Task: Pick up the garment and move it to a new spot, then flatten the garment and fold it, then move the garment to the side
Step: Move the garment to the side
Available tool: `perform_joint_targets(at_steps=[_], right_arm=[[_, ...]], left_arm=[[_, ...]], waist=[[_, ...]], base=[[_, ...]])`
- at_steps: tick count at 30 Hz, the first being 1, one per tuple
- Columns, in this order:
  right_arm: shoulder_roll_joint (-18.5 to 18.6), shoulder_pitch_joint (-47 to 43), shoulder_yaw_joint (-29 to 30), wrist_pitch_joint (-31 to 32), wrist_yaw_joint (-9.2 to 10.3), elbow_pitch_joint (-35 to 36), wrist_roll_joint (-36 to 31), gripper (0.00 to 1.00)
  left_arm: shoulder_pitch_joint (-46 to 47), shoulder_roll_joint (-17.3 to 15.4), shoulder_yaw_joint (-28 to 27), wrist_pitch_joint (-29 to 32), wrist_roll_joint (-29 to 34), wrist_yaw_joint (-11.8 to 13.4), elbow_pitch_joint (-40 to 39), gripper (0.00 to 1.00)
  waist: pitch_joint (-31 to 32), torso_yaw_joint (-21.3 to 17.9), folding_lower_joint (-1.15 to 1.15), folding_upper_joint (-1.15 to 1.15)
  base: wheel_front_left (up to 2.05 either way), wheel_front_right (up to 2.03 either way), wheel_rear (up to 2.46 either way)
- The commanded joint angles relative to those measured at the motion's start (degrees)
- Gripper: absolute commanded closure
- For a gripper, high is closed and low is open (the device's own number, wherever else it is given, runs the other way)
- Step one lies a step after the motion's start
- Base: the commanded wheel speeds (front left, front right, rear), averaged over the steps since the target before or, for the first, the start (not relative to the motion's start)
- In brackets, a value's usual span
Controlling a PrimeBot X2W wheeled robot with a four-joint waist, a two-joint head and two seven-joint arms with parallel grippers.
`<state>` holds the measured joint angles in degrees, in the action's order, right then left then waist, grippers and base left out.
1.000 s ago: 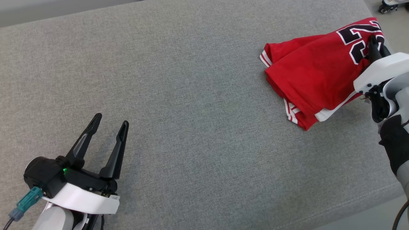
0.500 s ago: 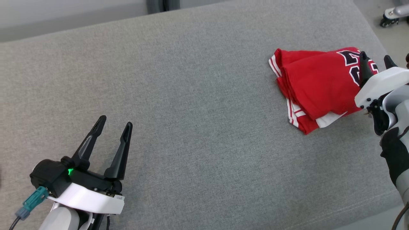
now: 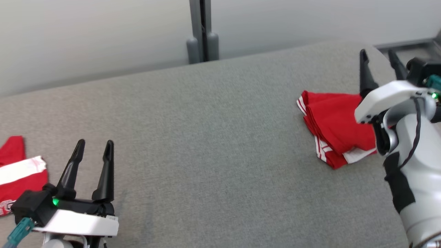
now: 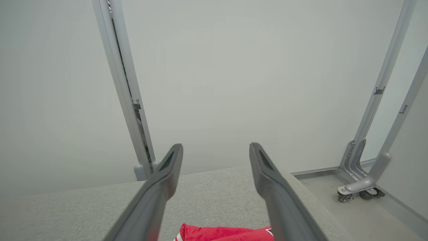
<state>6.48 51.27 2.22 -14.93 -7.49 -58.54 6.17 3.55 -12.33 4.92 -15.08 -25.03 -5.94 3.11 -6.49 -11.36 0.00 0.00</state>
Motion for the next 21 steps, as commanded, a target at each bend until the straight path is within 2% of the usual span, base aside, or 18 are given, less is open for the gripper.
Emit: perform_joint_targets(at_steps=[1,7,11,16,21], right_arm=[[-0.19,-2.72,-0.69,-0.34,-0.01,2.74,0.6,0.0],[0.09,-16.14,-4.54,-0.28,-0.01,18.22,4.54,0.0],[0.38,-26.08,-5.6,0.74,0.0,27.41,6.65,0.0],[0.31,-35.91,-6.2,0.85,-0.01,35.39,6.21,0.0],[-0.91,-42.71,-6.97,0.32,-0.01,39.94,7.06,0.0]], left_arm=[[-1.0,0.06,-1.05,-0.09,0.5,0.48,0.07,0.0],[-4.62,1.46,-4.42,-0.08,1.68,2.32,0.05,0.0],[-6.34,1.91,-4.92,-0.08,1.85,2.51,1.36,0.0],[-7.58,2.92,-4.95,-0.09,2.23,2.36,2.3,0.0],[-8.54,4.35,-5.23,-0.09,4.04,2.15,2.93,0.0]], waist=[[4.06,2.96,0.0,0.0],[8.07,6.81,0.0,0.0],[9.21,8.92,0.0,0.0],[10.0,10.78,0.0,0.0],[10.59,11.51,0.0,0.0]], base=[[0.0,0.0,0.0],[0.0,0.0,0.0],[0.0,0.0,0.0],[0.0,0.0,0.0],[0.0,0.0,0.0]])
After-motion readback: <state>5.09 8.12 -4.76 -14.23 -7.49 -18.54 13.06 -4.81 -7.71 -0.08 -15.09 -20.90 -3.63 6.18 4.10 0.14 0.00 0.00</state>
